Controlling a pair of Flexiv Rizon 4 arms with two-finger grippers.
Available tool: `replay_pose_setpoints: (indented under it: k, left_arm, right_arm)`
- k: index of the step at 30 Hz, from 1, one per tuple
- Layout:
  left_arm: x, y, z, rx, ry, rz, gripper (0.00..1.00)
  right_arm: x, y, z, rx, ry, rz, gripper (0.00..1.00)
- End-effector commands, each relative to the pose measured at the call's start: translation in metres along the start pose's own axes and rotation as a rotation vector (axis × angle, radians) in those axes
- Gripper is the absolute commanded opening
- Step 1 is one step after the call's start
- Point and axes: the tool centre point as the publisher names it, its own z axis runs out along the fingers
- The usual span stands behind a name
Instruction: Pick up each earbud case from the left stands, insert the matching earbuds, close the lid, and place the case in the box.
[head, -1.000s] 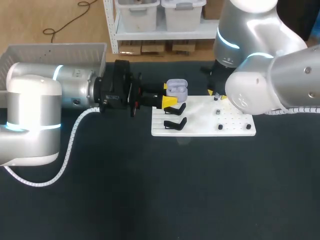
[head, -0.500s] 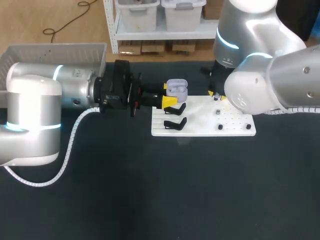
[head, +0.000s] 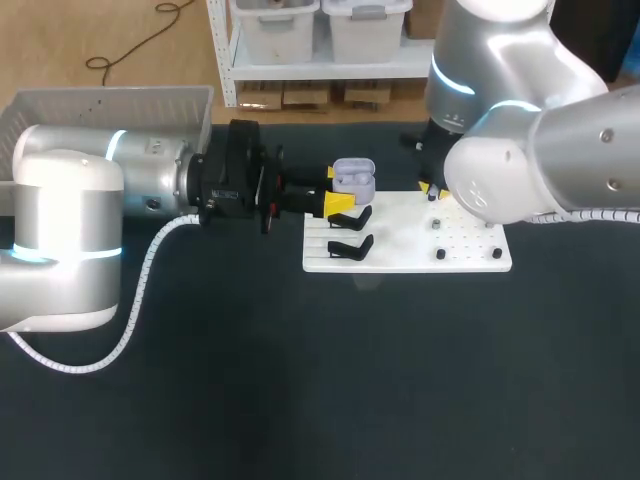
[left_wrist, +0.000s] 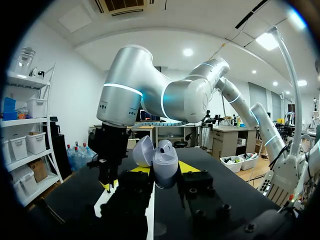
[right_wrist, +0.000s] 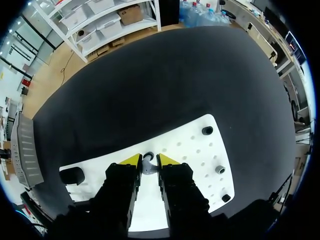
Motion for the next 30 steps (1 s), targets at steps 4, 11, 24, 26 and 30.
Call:
replay_pose_setpoints:
  k: [4, 11, 24, 26, 30]
  left_arm:
    - [0.001, -0.001, 0.000, -0.003, -0.002, 0.002, 0.00]
    - [0.001, -0.001, 0.000, -0.003, -0.002, 0.002, 0.00]
    - [0.001, -0.001, 0.000, -0.003, -0.002, 0.002, 0.00]
    - [0.001, -0.001, 0.000, -0.003, -0.002, 0.002, 0.00]
    - [0.001, -0.001, 0.000, -0.003, -0.002, 0.002, 0.00]
  right_arm:
    - [0.001, -0.002, -0.010, 0.000, -0.003, -0.013, 0.00]
    - [0.007, -0.007, -0.042, -0.011, -0.002, -0.058, 0.00]
    - [0.006, -0.017, -0.116, -0.047, 0.029, -0.170, 0.00]
    - [0.006, -0.017, -0.122, -0.048, 0.046, -0.198, 0.00]
    - [0.009, -0.015, -0.139, -0.058, 0.082, -0.259, 0.00]
